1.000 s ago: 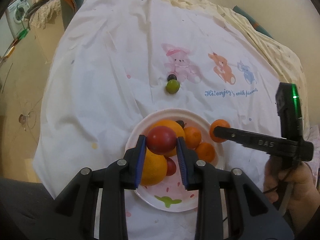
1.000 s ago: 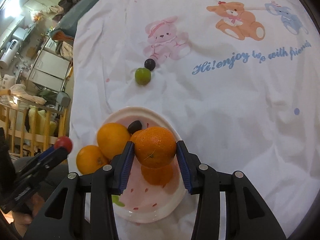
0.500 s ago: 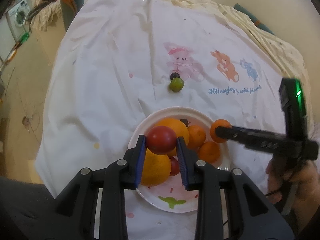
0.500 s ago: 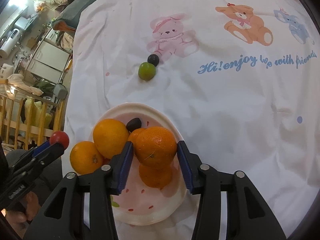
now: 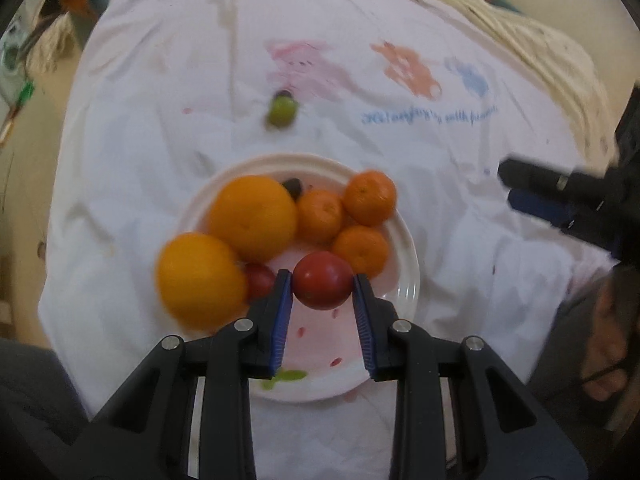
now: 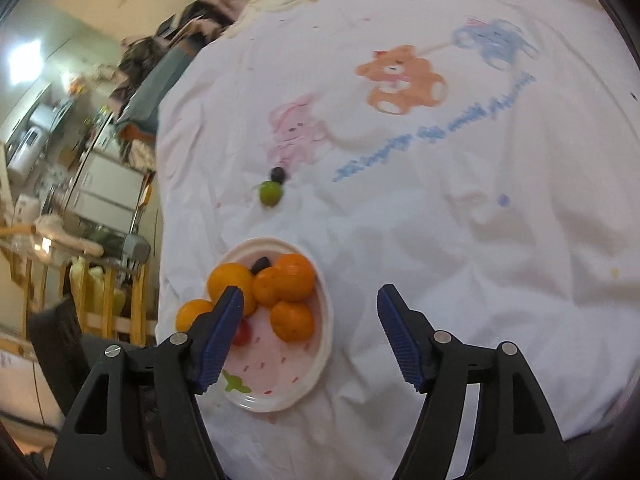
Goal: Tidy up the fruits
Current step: 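Release the tomato in the plate with the left tool while the right tool releases the tangerine there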
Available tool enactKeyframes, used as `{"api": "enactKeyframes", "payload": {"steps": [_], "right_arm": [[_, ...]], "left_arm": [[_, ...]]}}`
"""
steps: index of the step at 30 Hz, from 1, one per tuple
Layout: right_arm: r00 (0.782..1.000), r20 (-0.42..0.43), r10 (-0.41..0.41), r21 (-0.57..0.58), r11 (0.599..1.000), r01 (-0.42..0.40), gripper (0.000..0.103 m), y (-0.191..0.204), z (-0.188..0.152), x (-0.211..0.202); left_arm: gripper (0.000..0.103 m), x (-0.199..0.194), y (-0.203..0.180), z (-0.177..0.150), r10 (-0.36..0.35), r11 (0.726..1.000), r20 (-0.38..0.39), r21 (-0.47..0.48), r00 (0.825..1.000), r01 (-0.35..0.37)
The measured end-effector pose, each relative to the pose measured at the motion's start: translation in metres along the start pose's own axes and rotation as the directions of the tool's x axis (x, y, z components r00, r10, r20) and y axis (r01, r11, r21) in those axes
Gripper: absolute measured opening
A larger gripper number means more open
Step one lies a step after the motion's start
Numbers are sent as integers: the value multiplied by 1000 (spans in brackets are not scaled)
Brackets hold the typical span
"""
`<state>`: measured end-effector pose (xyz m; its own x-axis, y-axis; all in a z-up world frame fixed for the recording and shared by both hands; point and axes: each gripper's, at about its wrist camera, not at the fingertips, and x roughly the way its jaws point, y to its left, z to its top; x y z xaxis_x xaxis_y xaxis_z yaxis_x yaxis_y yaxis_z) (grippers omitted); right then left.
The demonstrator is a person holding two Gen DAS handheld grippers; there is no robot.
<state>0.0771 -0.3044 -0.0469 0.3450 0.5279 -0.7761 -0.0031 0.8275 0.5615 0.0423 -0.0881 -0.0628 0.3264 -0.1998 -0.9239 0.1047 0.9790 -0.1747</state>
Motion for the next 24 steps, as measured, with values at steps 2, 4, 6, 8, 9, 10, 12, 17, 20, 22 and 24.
{"api": "enactKeyframes", "payload": {"steps": [2, 4, 6, 8, 9, 10, 12, 17, 20, 22, 24], "right_arm": [[1000, 14, 23, 28, 999, -24, 72, -4, 3, -3], [999, 24, 34, 36, 999, -35, 72, -5, 4, -4], [999, 25, 37, 38, 999, -38, 72, -6, 5, -4], [999, 22, 47, 40, 998, -48, 72, -7, 6, -3], [998, 22, 53, 42, 998, -54, 72, -7, 6, -4], [998, 24, 61, 44, 997, -62, 72, -7, 7, -4], [997, 27, 73, 45, 996, -74, 72, -6, 9, -4], [997, 7, 74, 42, 996, -75, 72, -4, 11, 1], [997, 6, 74, 41, 996, -74, 73, -4, 11, 2], [998, 9, 68, 40, 997, -68, 73, -5, 11, 2], [998, 9, 64, 40, 997, -64, 74, -5, 11, 2]], "left_arm": [[27, 16, -8, 0, 14, 1000, -35, -6, 999, -14], [27, 25, -11, 0, 38, 999, -46, -10, 998, -39], [27, 32, -14, 0, 82, 997, -53, 1, 995, -82], [27, 38, -12, -1, 116, 993, -70, -7, 991, -117], [27, 40, -10, -2, 118, 993, -80, -18, 990, -120], [27, 41, -7, -2, 119, 992, -86, -27, 989, -122], [27, 43, -4, -3, 131, 990, -92, -36, 987, -134], [28, 44, -4, -4, 134, 990, -98, -26, 986, -137], [30, 46, -5, -3, 125, 992, -112, -19, 986, -128], [38, 46, -5, -3, 98, 994, -122, -26, 988, -102], [53, 44, -7, -3, 70, 997, -125, -29, 990, -74]]}}
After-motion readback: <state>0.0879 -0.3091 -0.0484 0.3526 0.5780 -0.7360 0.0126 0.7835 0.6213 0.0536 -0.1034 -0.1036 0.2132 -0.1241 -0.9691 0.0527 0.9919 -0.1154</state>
